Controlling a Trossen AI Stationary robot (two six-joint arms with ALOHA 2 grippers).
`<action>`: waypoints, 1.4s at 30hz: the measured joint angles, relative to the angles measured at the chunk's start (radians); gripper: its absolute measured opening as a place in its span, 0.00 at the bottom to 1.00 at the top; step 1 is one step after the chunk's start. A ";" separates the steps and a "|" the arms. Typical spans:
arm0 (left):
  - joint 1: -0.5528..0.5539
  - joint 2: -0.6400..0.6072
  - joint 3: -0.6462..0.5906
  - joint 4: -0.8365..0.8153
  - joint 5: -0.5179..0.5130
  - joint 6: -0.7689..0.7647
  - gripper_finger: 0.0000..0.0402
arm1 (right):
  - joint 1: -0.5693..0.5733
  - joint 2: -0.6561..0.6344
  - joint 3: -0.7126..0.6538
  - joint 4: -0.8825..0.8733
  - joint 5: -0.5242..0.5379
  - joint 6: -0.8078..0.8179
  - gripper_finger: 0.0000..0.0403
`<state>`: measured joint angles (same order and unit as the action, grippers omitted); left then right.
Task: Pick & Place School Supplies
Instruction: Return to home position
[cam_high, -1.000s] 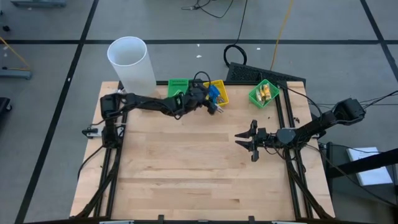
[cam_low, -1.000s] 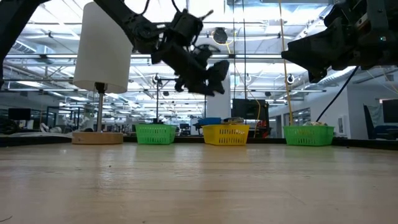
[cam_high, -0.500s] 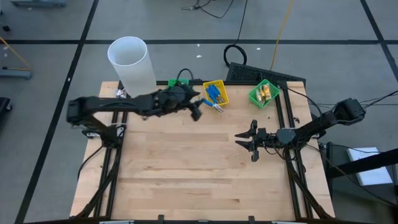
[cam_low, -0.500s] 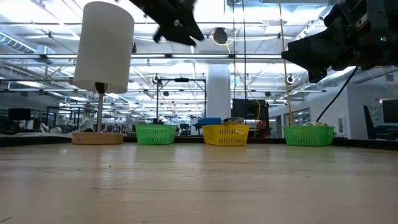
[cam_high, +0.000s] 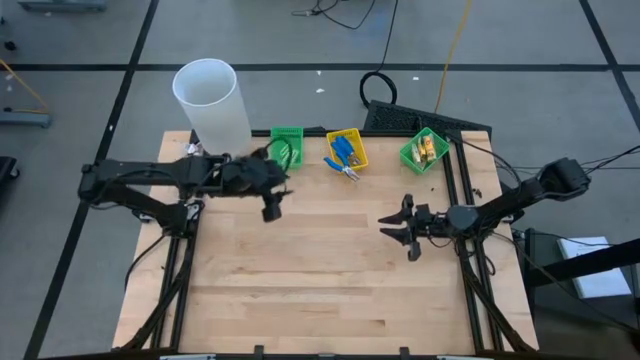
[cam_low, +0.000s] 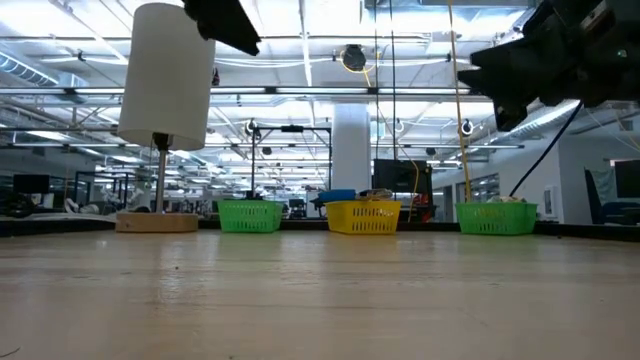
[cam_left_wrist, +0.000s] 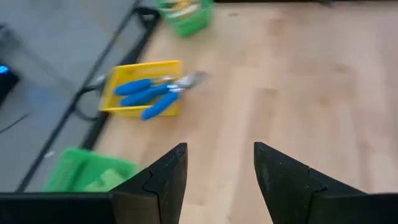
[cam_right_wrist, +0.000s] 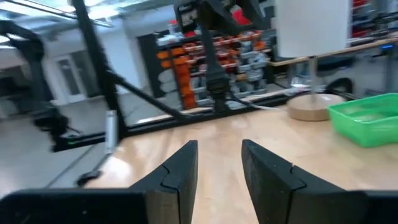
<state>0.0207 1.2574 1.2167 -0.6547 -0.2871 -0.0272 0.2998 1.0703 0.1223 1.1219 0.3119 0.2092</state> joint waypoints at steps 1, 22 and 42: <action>-0.011 -0.010 -0.011 0.010 0.021 0.009 0.47 | 0.000 -0.011 0.000 -0.006 -0.018 0.007 0.28; -0.116 -0.617 -0.606 0.392 0.060 -0.079 0.47 | -0.009 -0.473 0.001 -0.409 -0.132 -0.061 0.28; -0.162 -0.887 -0.769 0.421 0.060 -0.049 0.47 | -0.008 -0.597 0.001 -0.568 -0.343 -0.056 0.28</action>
<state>-0.1410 0.3703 0.4477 -0.2333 -0.2271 -0.0765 0.2916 0.4731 0.1230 0.5534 -0.0308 0.1530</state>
